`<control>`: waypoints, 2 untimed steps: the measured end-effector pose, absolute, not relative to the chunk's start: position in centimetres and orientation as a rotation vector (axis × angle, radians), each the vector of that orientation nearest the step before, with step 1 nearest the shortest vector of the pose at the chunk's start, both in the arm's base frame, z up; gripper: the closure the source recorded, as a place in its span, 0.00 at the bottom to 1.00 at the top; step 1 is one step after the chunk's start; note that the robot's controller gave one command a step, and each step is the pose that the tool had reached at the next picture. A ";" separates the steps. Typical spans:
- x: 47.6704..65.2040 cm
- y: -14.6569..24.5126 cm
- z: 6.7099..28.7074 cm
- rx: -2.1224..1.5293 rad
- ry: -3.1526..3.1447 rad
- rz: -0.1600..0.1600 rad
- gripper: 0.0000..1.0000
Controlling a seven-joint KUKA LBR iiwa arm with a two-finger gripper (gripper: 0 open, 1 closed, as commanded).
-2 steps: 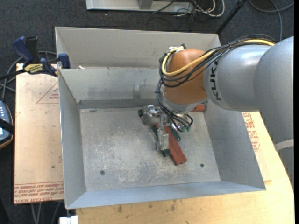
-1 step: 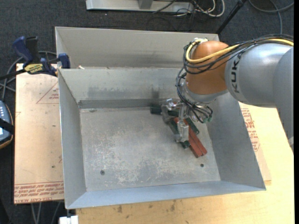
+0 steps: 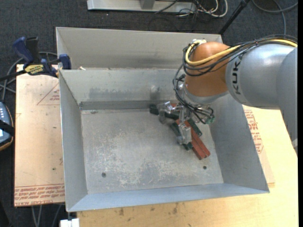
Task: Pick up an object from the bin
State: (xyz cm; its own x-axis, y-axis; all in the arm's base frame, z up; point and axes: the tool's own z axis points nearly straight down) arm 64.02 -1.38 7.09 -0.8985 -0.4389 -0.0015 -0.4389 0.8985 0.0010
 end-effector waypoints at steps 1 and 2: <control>59.1 -7.8 12.6 -0.504 3.096 -0.005 0.00; 58.4 -10.0 7.3 -0.364 3.121 0.004 0.00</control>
Offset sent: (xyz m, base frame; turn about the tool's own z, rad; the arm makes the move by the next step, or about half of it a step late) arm -0.0499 -0.0603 0.0528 0.1260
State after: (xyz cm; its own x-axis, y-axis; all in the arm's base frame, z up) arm 58.38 -10.00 7.29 -0.9732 -0.2300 -0.0002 -0.2300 0.9732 0.0024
